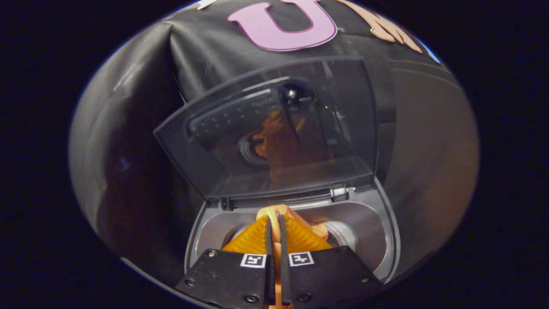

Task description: Put the clothes into the washing machine and then close the washing machine lid.

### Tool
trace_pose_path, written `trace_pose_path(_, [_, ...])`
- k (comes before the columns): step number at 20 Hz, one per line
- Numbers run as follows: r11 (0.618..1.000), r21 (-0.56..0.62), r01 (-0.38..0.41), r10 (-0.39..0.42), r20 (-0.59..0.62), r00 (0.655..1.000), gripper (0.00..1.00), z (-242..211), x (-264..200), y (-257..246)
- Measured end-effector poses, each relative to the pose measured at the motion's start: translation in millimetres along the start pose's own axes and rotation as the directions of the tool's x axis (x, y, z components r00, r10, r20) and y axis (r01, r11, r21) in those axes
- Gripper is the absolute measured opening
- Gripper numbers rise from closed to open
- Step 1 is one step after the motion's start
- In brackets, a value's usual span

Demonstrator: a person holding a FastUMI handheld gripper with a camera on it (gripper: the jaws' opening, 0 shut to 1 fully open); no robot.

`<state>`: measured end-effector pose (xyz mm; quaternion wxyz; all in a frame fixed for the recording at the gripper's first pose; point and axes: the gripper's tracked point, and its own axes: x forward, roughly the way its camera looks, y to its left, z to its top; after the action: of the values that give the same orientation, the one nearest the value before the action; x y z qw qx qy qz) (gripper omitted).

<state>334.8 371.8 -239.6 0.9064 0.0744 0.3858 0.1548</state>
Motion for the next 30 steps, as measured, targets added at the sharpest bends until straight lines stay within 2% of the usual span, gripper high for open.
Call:
trace_pose_path(7, [0.995,-0.074,0.073,-0.079,-0.07,0.994,0.07,-45,30,-9])
trace_pose_path(9, [0.993,-0.079,0.093,-0.098,-0.072,0.993,0.12,-52,40,-12])
trace_pose_path(10, [0.991,-0.086,0.105,-0.111,-0.066,0.992,0.22,-53,41,-15])
trace_pose_path(11, [0.99,-0.091,0.11,-0.116,-0.061,0.991,0.26,-52,40,-15])
trace_pose_path(16, [0.986,-0.112,0.124,-0.129,-0.04,0.991,1.0,-43,25,-21])
trace_pose_path(23, [0.985,-0.126,0.118,-0.121,-0.016,0.993,0.98,-26,2,-24])
trace_pose_path(30, [0.989,-0.122,0.086,-0.074,0.1,0.992,0.98,44,-41,6])
